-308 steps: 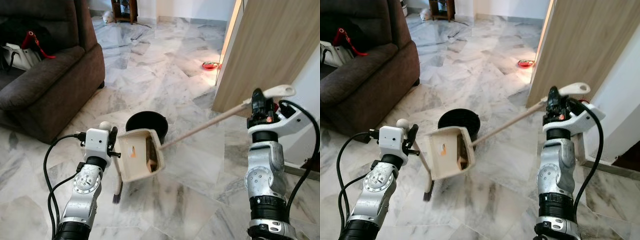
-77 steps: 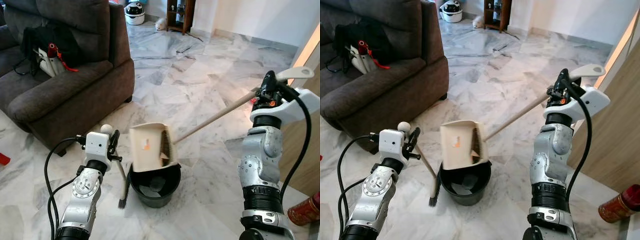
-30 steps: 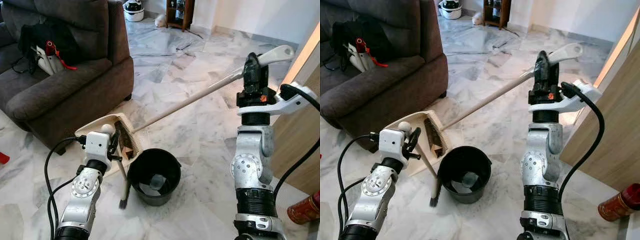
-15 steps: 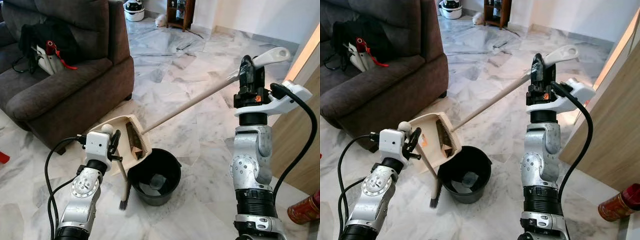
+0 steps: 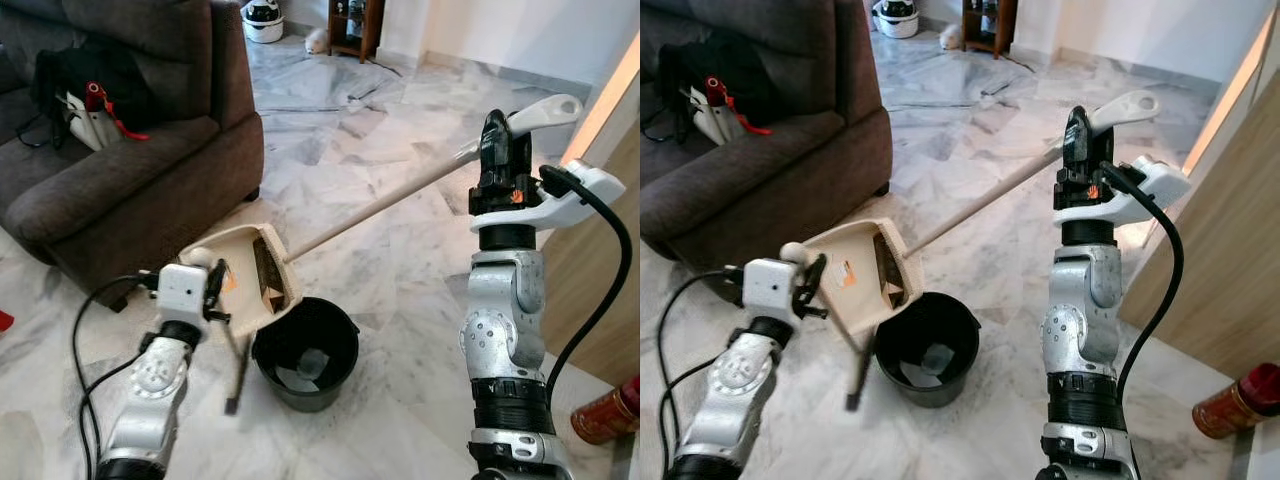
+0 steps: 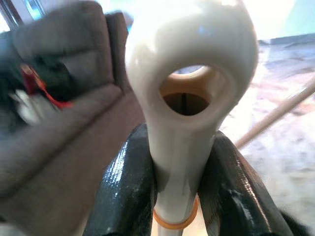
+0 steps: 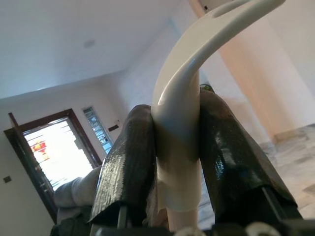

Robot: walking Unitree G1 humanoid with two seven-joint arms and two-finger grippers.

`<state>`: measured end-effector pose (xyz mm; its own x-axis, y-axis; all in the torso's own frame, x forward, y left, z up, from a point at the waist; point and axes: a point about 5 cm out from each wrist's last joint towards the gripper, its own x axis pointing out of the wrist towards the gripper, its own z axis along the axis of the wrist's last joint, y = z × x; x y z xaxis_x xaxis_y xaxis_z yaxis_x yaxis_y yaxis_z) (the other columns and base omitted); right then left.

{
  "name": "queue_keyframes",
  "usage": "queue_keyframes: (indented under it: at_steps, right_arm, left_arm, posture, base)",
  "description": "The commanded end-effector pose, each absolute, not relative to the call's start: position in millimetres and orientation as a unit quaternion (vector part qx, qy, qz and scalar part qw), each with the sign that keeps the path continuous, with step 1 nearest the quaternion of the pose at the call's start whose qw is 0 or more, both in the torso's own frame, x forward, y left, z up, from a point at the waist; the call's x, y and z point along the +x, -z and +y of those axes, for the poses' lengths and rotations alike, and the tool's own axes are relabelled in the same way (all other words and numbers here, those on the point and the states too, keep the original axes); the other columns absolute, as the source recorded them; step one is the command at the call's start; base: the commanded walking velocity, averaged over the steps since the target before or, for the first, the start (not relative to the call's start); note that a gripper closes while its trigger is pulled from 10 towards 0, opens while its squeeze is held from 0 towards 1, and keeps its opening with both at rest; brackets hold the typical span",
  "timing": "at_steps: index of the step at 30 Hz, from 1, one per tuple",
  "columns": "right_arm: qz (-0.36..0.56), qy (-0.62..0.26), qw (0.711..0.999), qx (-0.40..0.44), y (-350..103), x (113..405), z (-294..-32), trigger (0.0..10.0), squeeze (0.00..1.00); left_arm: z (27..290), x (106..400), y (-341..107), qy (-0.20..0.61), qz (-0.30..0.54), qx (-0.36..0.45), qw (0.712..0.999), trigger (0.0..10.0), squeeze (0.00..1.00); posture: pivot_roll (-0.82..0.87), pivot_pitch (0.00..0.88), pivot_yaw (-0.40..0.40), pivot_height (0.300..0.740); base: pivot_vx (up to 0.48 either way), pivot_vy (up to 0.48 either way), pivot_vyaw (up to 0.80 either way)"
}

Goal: Sweep floor

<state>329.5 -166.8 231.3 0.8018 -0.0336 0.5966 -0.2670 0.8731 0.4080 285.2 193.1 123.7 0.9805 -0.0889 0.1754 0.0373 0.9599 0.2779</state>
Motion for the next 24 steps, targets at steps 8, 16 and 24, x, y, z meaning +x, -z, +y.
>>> queue_keyframes:
  at_steps: [8,16,24]
  right_arm:
    - [-0.329,-0.069,0.91,0.242,-241.6,328.6,-165.0,10.0,0.0]
    - [-0.35,-0.083,0.896,0.261,-247.2,325.3,-162.6,10.0,0.0]
    - [-0.376,-0.138,0.877,0.264,-259.0,318.7,-150.5,10.0,0.0]
  left_arm:
    - [190.4,269.5,-137.1,0.03,-0.128,0.167,0.977,10.0,0.0]
    - [191.3,267.1,-140.1,0.022,-0.125,0.184,0.975,10.0,0.0]
    - [186.0,266.7,-137.4,0.035,-0.117,0.172,0.978,10.0,0.0]
  posture:
    - [0.1,0.073,0.006,0.74]
    - [0.1,0.075,0.007,0.74]
    - [0.1,0.077,0.009,0.74]
  base:
    - [0.0,0.0,0.0]
    - [0.0,0.0,0.0]
    - [0.0,0.0,0.0]
